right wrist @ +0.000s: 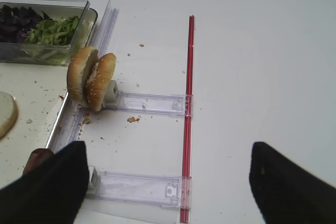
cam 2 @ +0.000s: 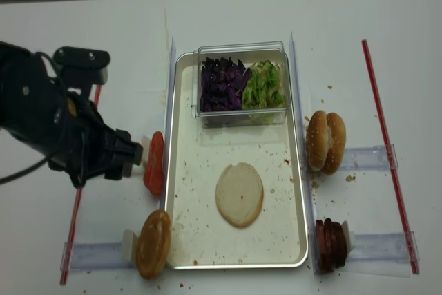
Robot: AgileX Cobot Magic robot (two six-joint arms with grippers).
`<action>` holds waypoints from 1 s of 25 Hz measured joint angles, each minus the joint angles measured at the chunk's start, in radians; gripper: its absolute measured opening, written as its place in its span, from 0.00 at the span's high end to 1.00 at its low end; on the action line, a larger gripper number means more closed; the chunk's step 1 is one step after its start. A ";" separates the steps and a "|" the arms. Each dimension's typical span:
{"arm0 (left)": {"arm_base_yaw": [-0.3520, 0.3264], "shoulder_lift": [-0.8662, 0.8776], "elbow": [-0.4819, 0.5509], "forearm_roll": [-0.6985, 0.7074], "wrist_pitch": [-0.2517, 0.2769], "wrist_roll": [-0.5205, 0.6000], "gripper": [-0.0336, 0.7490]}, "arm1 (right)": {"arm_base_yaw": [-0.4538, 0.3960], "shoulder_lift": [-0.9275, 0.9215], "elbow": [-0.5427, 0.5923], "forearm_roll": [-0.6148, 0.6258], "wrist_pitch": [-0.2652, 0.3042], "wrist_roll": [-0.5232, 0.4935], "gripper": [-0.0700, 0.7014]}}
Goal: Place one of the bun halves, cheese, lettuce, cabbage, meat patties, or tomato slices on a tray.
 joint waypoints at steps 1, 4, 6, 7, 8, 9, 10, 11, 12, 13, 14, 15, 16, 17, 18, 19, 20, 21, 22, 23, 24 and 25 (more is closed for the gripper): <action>0.026 0.000 0.000 0.005 0.000 0.003 0.31 | 0.000 0.000 0.000 0.000 0.000 0.000 0.07; 0.114 0.000 0.000 0.035 0.000 0.016 0.31 | 0.000 0.000 0.000 0.000 0.000 0.000 0.07; 0.159 0.000 0.000 0.052 0.000 0.025 0.31 | 0.000 0.000 0.000 0.000 0.000 0.000 0.07; 0.175 0.000 0.000 0.059 0.000 0.030 0.31 | 0.000 0.000 0.000 0.000 0.000 0.000 0.07; 0.191 0.000 0.000 0.068 -0.002 0.031 0.31 | 0.000 0.000 0.000 0.000 0.000 0.000 0.07; 0.211 0.000 0.000 0.073 -0.002 0.036 0.31 | 0.000 0.000 0.000 0.000 0.000 0.000 0.07; 0.224 0.000 0.000 0.075 -0.003 0.038 0.31 | 0.000 0.000 0.000 0.000 0.000 0.000 0.07; 0.235 0.000 0.000 0.077 -0.004 0.042 0.31 | 0.000 0.000 0.000 0.000 0.000 0.000 0.07; 0.247 0.000 0.000 0.079 -0.004 0.045 0.31 | 0.000 0.000 0.000 0.000 0.000 0.000 0.07; 0.255 0.000 0.000 0.079 -0.006 0.046 0.31 | 0.000 0.000 0.000 0.000 0.000 0.000 0.07; 0.261 0.000 0.000 0.079 -0.006 0.048 0.31 | 0.000 0.000 0.000 0.000 0.000 0.000 0.07; 0.263 0.000 0.000 0.079 -0.006 0.049 0.31 | 0.000 0.000 0.000 0.000 0.000 -0.002 0.07; 0.265 0.000 0.000 0.079 -0.006 0.049 0.31 | 0.000 0.000 0.000 0.000 0.000 -0.002 0.07; 0.267 -0.003 0.000 0.079 -0.006 0.050 0.31 | 0.000 0.000 0.000 0.000 0.000 -0.002 0.07; 0.269 -0.009 0.000 0.079 -0.002 0.050 0.31 | 0.000 0.000 0.000 0.000 0.000 -0.004 0.07; 0.269 -0.014 0.000 0.079 0.000 0.050 0.31 | 0.000 0.000 0.000 0.000 0.000 -0.003 0.07; 0.269 -0.027 0.000 0.079 0.005 0.050 0.31 | 0.000 0.000 0.000 0.000 0.000 -0.003 0.07; 0.269 -0.040 0.006 0.079 0.012 0.050 0.31 | 0.000 0.000 0.000 0.000 0.000 -0.003 0.07; 0.269 -0.059 0.012 0.079 0.021 0.050 0.31 | 0.000 0.000 0.000 0.000 0.000 -0.003 0.07; 0.269 -0.081 0.024 0.079 0.032 0.050 0.31 | 0.000 0.000 0.000 0.000 0.000 -0.003 0.07; 0.269 -0.102 0.038 0.079 0.039 0.050 0.31 | 0.000 0.000 0.000 0.000 0.000 -0.003 0.07; 0.269 -0.130 0.051 0.077 0.051 0.050 0.31 | 0.000 0.000 0.000 0.000 0.000 -0.003 0.07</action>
